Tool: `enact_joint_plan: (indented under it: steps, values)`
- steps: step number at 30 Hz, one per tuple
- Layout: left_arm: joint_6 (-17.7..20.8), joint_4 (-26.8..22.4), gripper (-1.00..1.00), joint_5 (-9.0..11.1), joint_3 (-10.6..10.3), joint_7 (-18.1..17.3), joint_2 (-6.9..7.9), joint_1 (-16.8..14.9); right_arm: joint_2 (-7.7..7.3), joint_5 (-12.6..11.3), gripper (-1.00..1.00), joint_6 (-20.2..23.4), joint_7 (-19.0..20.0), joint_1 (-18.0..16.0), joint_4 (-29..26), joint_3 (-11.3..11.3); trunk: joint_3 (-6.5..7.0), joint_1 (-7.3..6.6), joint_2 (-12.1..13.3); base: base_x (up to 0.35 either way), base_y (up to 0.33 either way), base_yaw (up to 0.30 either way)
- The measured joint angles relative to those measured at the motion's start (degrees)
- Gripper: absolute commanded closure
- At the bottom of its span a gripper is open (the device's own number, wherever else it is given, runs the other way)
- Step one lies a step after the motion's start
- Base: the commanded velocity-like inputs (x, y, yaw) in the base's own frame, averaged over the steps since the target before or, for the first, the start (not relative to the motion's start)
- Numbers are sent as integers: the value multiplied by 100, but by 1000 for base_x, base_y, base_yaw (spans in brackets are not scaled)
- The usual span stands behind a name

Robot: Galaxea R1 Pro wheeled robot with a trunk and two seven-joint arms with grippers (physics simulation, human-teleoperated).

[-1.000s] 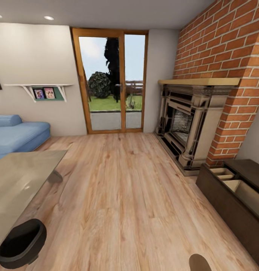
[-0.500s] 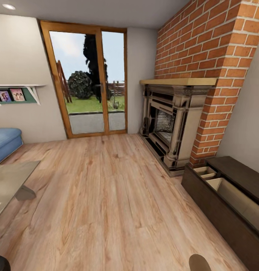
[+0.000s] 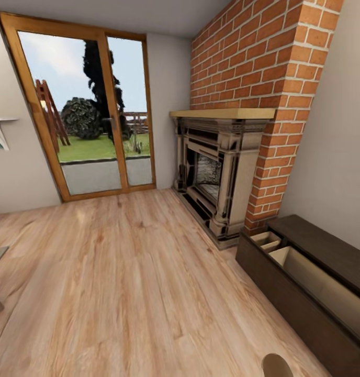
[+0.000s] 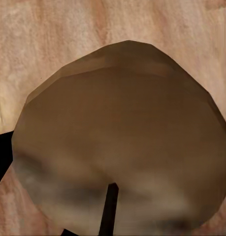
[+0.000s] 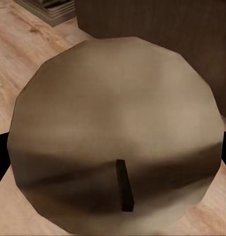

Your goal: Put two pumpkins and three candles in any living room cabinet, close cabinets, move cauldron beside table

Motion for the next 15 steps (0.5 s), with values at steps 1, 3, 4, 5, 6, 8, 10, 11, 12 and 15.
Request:
enact_joint_plan:
  steps: [1, 3, 4, 5, 6, 8, 10, 11, 12, 15]
  values:
    - [0, 0, 100, 0, 1, 0, 1, 0, 0, -3, 100, 0, -1, 0, 0, -4, 0, 0, 0, 333, 103, -266]
    - [0, 0, 100, 0, 1, 0, 2, 0, 0, -2, 100, 0, 0, 0, 0, -1, 0, 0, 0, 333, 121, -266]
    - [0, 0, 100, 0, 1, 0, 1, 0, 0, -1, 100, 1, 1, 0, 0, -1, 0, 0, 0, 333, 133, -266]
    - [0, 0, 100, 0, 1, 0, 1, 0, 0, -1, 100, 1, 1, 0, 0, -2, 0, 0, 0, 332, 144, -266]
    - [0, 0, 100, 0, 1, 1, 1, 0, 0, -3, 100, 1, 1, 0, 0, -4, 0, 0, 0, 329, 159, -266]
    - [-6, 1, 100, 0, 1, 1, 4, 0, 0, -3, 100, 3, 1, 0, 1, -4, 0, 0, 0, 325, 171, -266]
    - [-7, 2, 100, 0, 1, 1, 7, 0, 0, 8, 100, 4, 5, 0, 6, 3, 0, 0, 0, 323, 179, -266]
    - [-7, 2, 100, 0, 1, 1, 7, 0, 0, 9, 100, 5, 7, 0, 7, 4, 0, 0, 0, 322, 181, -266]
    - [-7, 2, 100, 0, 1, 1, 8, 0, 0, 8, 100, 7, 8, 0, 7, 3, 0, 0, 0, 322, 181, -266]
    - [-8, 2, 100, 0, 5, 1, 8, 0, 0, 6, 100, 9, 6, 0, 8, 3, 0, 0, 0, 322, 182, -266]
